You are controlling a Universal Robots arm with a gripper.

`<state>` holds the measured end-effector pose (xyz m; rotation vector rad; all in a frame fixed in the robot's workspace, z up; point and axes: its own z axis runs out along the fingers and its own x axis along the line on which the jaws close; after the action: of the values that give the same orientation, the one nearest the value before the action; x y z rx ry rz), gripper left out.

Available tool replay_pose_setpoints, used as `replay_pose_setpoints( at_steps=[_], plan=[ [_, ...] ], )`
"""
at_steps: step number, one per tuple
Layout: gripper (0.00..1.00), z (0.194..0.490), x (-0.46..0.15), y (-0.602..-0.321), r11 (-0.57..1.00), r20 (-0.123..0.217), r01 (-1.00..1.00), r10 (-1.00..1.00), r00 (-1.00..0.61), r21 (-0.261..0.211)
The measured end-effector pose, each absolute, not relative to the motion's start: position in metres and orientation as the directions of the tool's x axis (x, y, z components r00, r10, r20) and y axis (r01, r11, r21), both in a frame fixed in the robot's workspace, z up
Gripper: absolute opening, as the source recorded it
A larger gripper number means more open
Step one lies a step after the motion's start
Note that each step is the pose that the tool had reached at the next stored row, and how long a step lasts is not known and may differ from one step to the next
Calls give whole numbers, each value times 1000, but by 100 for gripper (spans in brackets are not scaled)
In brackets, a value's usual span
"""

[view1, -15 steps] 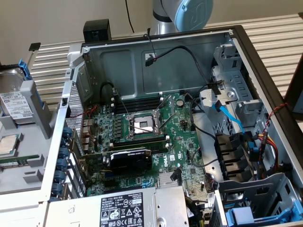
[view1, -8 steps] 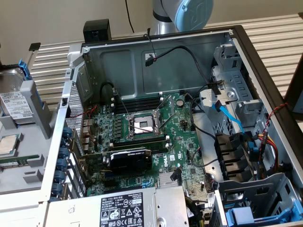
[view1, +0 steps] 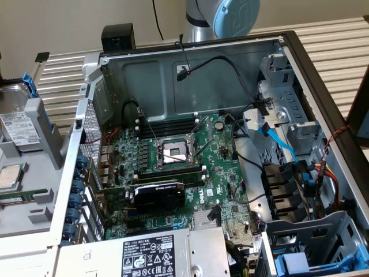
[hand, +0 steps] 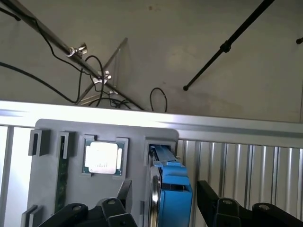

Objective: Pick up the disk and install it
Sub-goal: 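Pick up the disk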

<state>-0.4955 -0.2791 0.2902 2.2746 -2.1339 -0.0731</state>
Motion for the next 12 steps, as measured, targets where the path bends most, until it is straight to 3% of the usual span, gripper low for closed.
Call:
replay_pose_setpoints(
  at_steps=[8, 12],
  plan=[
    [66, 288, -496, -279, -65, -21, -997, -998, 64, 48],
    [56, 287, -496, -279, -66, -22, -997, -998, 65, 48]
  ],
)
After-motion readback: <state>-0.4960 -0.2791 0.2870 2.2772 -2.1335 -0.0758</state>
